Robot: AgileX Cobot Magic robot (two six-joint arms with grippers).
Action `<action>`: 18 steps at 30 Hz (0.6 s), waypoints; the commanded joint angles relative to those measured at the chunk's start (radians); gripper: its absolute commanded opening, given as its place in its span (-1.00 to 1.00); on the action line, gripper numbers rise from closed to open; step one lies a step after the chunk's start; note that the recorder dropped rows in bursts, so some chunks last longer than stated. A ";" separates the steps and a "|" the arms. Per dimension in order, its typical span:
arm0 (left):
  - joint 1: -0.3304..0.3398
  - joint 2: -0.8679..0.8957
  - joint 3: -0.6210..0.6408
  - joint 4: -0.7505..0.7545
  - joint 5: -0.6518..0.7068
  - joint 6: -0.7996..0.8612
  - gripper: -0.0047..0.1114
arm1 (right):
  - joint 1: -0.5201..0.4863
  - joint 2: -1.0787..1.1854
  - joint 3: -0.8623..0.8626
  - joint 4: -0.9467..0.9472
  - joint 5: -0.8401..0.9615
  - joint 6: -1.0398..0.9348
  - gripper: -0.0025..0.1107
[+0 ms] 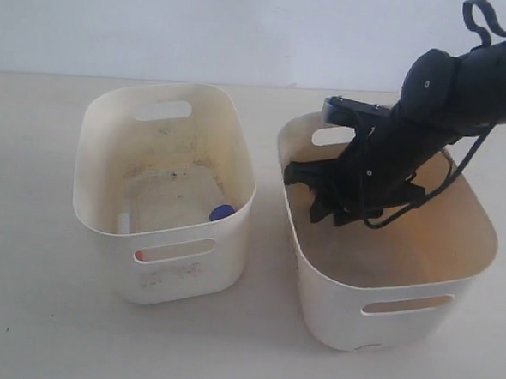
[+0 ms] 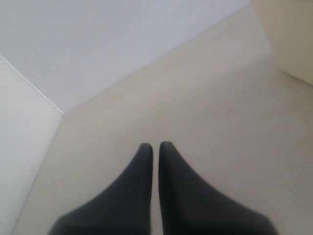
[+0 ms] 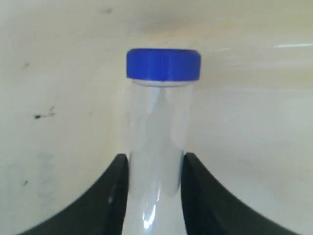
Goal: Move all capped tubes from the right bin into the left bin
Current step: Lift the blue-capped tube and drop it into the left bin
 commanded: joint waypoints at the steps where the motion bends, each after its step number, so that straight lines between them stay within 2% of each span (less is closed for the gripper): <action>1: -0.001 0.004 -0.004 -0.003 -0.005 -0.001 -0.85 | -0.002 -0.049 0.005 -0.009 0.016 0.000 -0.96; 7: -0.001 0.004 -0.004 -0.003 -0.005 -0.001 -0.85 | -0.002 -0.098 0.005 -0.028 0.025 0.021 -0.96; 18: -0.001 0.004 -0.004 -0.003 -0.005 -0.001 -0.85 | -0.002 -0.236 0.005 -0.238 0.015 0.174 -0.96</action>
